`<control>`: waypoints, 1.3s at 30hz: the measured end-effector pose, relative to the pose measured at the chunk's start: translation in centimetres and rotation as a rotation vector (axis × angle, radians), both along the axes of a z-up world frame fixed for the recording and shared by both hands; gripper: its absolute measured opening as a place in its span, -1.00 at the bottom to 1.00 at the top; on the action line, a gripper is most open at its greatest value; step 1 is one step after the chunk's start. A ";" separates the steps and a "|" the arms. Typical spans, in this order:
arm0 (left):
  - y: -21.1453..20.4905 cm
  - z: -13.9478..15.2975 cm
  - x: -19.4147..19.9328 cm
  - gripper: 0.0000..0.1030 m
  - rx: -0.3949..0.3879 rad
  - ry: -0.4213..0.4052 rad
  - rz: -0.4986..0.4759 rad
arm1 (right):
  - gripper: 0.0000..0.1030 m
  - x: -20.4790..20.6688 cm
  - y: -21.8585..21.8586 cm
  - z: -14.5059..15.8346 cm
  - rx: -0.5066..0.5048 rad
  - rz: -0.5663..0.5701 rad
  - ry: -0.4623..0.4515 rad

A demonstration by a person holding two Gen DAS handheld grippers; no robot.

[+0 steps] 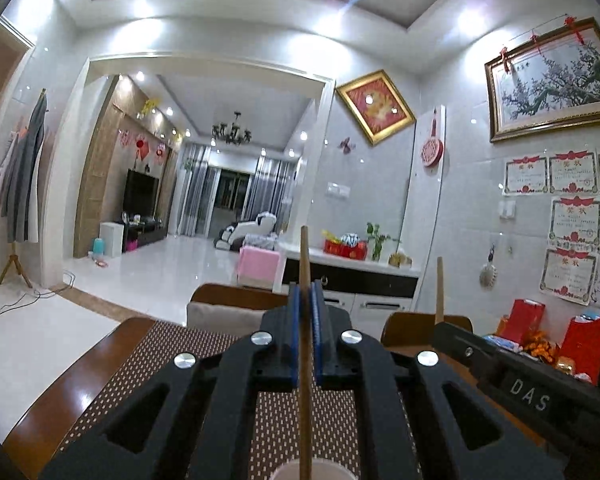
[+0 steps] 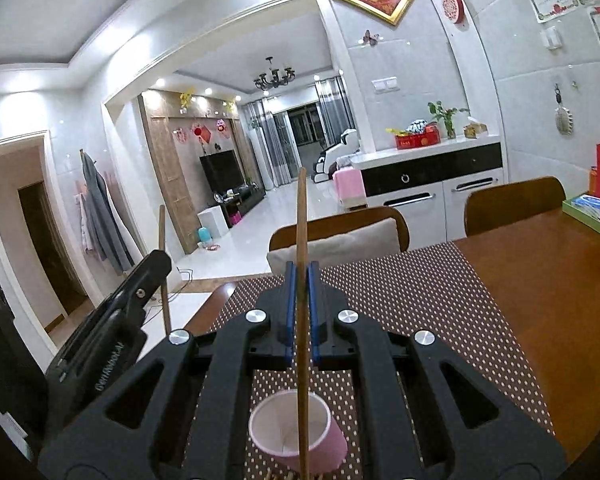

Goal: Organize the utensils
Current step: 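Lift both held chopsticks and lower them into the pink cup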

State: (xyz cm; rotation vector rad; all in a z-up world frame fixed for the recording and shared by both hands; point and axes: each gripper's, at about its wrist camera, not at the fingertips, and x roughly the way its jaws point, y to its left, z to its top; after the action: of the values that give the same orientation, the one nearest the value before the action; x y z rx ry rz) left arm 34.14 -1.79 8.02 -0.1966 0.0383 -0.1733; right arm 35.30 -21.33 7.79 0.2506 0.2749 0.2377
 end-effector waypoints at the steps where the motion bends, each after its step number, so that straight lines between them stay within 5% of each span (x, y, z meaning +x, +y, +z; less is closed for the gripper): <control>1: -0.2 -0.2 0.5 -0.89 -0.007 -0.009 -0.001 | -0.88 0.4 -0.1 -0.1 0.008 0.002 -0.004; 22: -1.1 -4.2 6.5 -0.89 0.013 -0.004 0.009 | -0.88 5.2 0.1 -3.2 0.049 0.063 0.003; 31: -1.0 -5.7 6.0 -0.88 0.043 0.022 0.014 | -0.88 3.9 0.3 -1.6 0.054 0.060 -0.093; 39: -0.9 -7.2 5.5 -0.88 0.089 0.064 0.007 | -0.88 5.3 1.2 -5.4 -0.013 0.083 0.071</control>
State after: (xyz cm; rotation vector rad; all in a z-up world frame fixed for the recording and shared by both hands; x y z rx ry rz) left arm 39.68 -2.72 0.81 -0.1133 0.1085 -0.1576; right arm 40.60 -20.08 2.41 0.2351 0.3574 0.3090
